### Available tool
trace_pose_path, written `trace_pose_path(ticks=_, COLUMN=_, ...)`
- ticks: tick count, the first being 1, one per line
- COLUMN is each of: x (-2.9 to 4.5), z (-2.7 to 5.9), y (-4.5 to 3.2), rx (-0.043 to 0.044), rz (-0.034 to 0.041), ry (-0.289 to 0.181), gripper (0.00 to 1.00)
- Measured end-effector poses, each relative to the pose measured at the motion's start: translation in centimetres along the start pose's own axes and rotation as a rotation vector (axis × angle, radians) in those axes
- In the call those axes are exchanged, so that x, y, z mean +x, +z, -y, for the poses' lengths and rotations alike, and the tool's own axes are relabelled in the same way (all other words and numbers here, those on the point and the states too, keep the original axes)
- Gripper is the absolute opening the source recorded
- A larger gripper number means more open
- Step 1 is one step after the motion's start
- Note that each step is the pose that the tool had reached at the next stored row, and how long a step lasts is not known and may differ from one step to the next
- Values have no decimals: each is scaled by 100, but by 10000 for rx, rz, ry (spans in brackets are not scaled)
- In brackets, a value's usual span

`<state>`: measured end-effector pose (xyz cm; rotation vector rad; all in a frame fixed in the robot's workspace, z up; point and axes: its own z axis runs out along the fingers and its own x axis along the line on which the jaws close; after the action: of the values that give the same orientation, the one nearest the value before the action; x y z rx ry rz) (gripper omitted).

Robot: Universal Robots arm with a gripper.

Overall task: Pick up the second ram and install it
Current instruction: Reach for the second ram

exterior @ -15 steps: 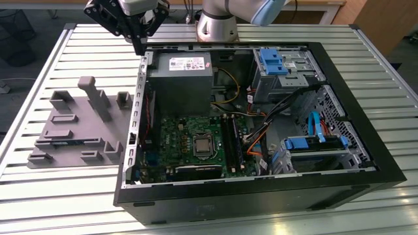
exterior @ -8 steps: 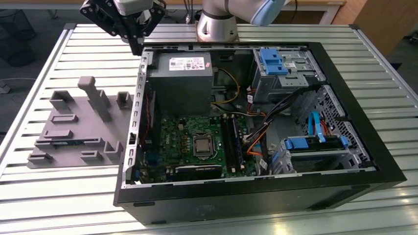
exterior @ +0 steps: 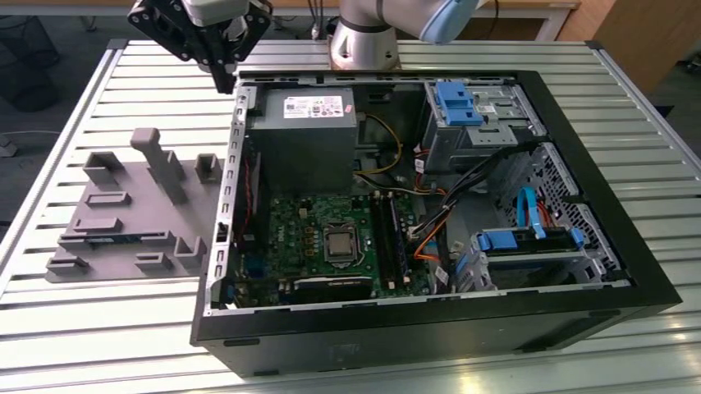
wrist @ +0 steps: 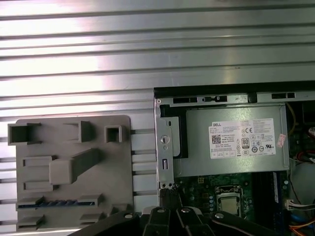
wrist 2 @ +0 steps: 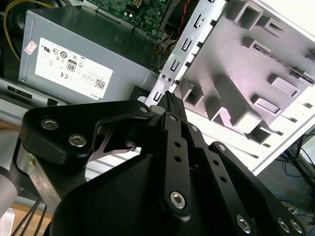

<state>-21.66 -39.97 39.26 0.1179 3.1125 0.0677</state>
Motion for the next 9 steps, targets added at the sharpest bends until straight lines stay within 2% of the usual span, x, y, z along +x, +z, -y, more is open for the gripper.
trace_pose_path(ticks=9, x=30, z=11, y=0, rx=0, rz=-1, ry=0, gripper=11)
